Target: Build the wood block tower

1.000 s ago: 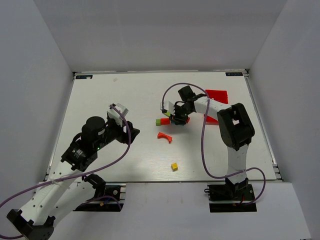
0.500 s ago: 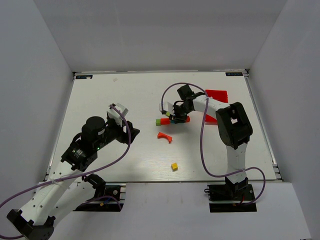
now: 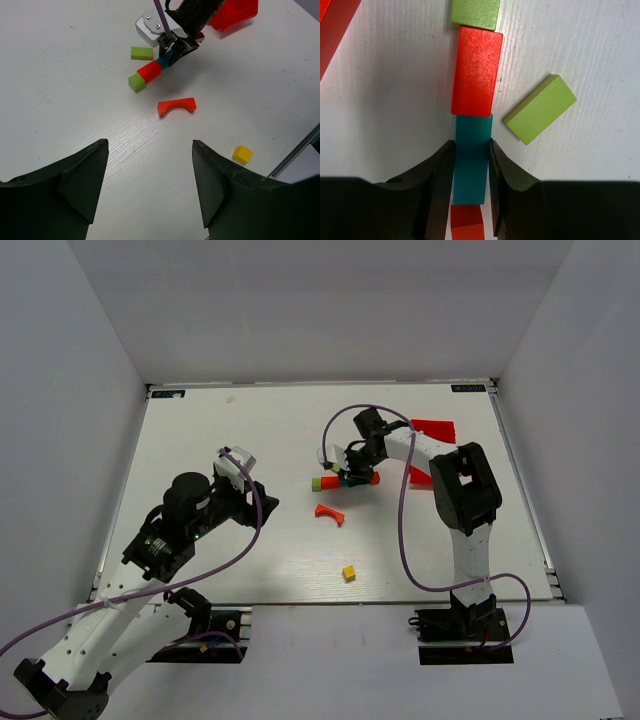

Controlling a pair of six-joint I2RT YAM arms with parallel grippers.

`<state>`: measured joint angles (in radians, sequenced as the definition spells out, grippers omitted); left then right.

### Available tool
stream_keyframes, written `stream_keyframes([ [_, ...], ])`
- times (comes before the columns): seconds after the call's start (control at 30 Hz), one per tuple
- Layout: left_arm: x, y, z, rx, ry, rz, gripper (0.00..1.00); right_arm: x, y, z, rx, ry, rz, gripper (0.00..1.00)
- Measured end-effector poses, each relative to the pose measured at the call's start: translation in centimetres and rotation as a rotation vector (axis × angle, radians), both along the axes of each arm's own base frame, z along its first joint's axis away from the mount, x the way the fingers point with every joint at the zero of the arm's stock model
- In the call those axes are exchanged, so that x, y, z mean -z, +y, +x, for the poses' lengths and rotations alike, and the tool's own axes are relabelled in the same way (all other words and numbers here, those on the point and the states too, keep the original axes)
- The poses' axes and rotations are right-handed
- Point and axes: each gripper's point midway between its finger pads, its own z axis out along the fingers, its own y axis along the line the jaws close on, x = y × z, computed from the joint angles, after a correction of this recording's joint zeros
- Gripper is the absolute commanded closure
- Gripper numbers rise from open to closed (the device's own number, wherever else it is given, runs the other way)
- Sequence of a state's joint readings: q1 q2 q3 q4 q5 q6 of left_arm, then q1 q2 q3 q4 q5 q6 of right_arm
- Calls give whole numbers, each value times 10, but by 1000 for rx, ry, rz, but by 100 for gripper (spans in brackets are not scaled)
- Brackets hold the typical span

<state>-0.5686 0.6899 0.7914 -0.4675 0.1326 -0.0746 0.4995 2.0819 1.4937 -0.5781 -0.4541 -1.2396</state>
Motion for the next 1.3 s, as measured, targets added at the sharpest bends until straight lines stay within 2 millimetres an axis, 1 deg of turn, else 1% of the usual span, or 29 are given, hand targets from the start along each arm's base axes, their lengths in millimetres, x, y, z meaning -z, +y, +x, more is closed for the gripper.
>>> stream_keyframes([
  [1.3,0,1,1,-4,1,0,22,0,3,-2,-2,16,16,66],
])
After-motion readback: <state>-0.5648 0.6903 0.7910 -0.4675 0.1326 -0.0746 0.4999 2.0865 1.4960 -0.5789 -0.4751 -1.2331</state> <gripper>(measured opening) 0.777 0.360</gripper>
